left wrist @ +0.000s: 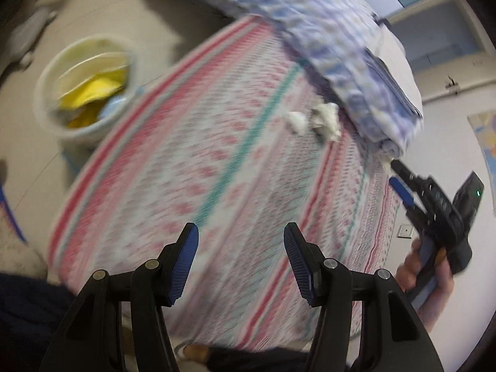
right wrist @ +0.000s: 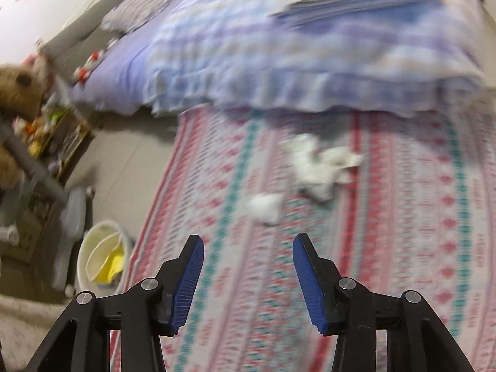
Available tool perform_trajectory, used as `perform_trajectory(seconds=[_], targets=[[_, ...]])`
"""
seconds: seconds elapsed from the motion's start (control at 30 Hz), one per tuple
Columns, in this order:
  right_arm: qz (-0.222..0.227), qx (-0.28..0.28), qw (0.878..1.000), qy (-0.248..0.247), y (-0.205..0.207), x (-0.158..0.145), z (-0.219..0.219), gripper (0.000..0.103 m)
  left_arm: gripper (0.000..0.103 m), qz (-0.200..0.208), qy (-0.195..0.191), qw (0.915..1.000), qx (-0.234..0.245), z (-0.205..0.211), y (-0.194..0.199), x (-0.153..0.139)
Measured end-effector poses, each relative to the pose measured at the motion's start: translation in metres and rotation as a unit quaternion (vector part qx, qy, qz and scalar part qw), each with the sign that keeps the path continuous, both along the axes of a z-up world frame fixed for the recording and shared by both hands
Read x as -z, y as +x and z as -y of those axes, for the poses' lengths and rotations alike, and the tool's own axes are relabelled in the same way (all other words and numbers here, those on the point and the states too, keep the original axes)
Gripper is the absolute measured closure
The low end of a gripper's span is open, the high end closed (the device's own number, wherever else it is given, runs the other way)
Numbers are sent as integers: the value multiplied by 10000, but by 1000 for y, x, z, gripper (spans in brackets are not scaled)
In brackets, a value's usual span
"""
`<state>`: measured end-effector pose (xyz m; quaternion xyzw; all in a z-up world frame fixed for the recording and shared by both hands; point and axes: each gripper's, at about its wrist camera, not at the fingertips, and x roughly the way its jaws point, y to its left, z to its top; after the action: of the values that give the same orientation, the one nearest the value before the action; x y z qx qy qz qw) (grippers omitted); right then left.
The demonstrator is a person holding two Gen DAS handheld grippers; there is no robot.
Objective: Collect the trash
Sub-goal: 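Return to the blanket and grasp the small white tissue with the left tool, then hold the small tissue in the left tool while the right tool grasps the crumpled white tissue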
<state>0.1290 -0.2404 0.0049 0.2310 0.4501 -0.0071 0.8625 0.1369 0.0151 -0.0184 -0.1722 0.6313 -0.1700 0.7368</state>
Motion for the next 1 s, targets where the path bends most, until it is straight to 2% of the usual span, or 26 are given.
perform_trajectory(seconds=[0.1, 0.17, 0.3, 0.37, 0.47, 0.5, 0.53, 0.57, 0.67, 0.8, 1.0], targets=[[-9, 249, 9997, 25, -7, -1, 32, 50, 43, 71, 164, 9998, 4, 47, 24, 6], [-15, 384, 9993, 10, -13, -1, 47, 50, 43, 256, 284, 9992, 89, 81, 48, 15], [-62, 548, 9983, -174, -26, 2, 66, 50, 43, 458, 700, 9962, 227, 135, 105, 59], [-121, 612, 9970, -467, -30, 3, 73, 44, 43, 436, 687, 9964, 219, 147, 121, 77], [-250, 679, 9950, -685, -31, 9, 80, 43, 44, 453, 549, 9969, 341, 161, 140, 98], [-279, 663, 9952, -667, -29, 12, 82, 43, 50, 796, 531, 9949, 328, 162, 141, 94], [-285, 648, 9953, -656, -28, 14, 84, 43, 76, 984, 538, 9926, 463, 165, 142, 91], [-284, 643, 9953, -665, -25, 15, 85, 43, 85, 1027, 567, 9911, 623, 167, 142, 91], [-265, 634, 9953, -682, -13, 19, 86, 39, 85, 964, 450, 9913, 776, 158, 143, 90], [-220, 563, 9967, -547, 11, 37, 85, 39, 86, 805, 391, 9921, 881, 123, 138, 79], [-199, 548, 9983, 6, 53, 73, 79, 39, 86, 865, 449, 9920, 800, 45, 123, 36]])
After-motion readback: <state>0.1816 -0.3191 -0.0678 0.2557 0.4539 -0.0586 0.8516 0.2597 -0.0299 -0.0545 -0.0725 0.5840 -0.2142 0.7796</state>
